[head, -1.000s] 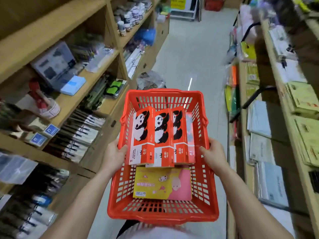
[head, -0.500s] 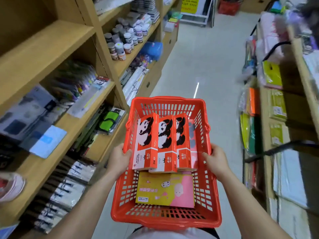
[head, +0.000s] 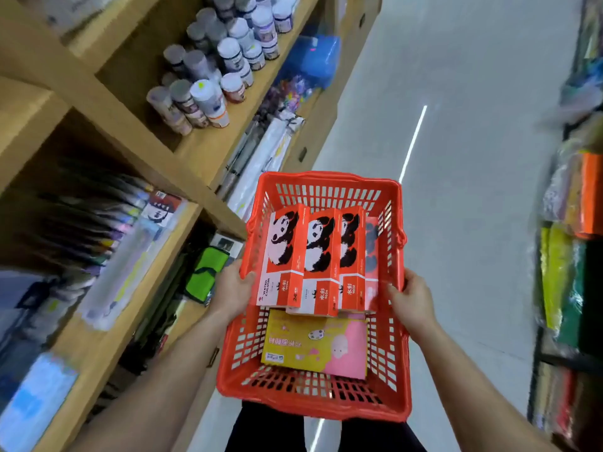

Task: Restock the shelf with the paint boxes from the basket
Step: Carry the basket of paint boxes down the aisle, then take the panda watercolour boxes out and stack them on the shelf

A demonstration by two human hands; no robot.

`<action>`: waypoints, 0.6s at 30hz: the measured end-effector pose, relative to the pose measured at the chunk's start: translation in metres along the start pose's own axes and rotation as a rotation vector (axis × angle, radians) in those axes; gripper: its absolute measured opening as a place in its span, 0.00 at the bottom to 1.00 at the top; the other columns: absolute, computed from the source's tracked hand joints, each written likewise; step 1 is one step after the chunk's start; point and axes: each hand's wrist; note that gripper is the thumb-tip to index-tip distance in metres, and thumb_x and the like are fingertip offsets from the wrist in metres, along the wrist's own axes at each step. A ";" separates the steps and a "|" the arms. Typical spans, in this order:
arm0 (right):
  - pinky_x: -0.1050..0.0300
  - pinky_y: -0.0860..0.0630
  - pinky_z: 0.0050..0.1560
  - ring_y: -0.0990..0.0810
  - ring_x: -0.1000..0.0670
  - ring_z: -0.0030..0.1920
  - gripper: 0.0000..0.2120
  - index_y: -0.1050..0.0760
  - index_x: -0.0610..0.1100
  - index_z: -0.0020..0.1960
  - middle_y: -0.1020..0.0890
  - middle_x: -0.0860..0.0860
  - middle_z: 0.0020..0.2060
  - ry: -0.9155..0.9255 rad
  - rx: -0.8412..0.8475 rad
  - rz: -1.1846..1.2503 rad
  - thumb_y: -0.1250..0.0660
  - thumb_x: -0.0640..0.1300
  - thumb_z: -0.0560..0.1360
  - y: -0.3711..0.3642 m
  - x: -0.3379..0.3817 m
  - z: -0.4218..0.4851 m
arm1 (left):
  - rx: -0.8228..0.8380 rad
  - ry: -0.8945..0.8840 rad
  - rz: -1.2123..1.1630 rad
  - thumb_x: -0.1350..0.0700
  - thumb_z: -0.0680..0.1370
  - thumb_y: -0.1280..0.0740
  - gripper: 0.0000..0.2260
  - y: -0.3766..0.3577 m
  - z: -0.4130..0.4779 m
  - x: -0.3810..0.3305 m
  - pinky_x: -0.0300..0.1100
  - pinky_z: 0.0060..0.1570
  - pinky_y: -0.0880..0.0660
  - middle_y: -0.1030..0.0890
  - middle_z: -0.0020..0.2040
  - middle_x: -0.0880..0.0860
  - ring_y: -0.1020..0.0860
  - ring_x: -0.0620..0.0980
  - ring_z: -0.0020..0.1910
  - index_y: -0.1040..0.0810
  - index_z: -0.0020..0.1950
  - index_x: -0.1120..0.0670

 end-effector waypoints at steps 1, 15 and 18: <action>0.44 0.16 0.51 0.13 0.43 0.47 0.08 0.18 0.42 0.56 0.13 0.47 0.46 -0.007 -0.002 -0.003 0.33 0.37 0.78 -0.007 0.004 0.019 | 0.008 0.014 0.006 0.59 0.81 0.35 0.07 -0.003 0.022 -0.003 0.37 0.36 0.24 0.14 0.48 0.53 0.17 0.46 0.40 0.18 0.56 0.55; 0.55 0.26 0.38 0.16 0.46 0.41 0.06 0.20 0.44 0.49 0.16 0.51 0.37 -0.087 -0.131 -0.090 0.33 0.36 0.76 -0.100 0.008 0.141 | 0.066 0.026 0.044 0.59 0.79 0.31 0.05 -0.033 0.209 0.030 0.48 0.47 0.18 0.18 0.41 0.46 0.15 0.56 0.43 0.19 0.53 0.52; 0.55 0.28 0.39 0.16 0.44 0.42 0.07 0.19 0.45 0.51 0.16 0.50 0.38 -0.134 -0.154 -0.093 0.33 0.36 0.76 -0.102 0.005 0.137 | 0.122 0.049 0.036 0.56 0.79 0.32 0.06 -0.034 0.213 0.042 0.56 0.49 0.17 0.14 0.45 0.54 0.14 0.57 0.45 0.19 0.56 0.52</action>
Point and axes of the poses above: each hand's wrist, its own z-axis towards the middle knuckle, its own y-axis out of the back of the hand, x = y × z
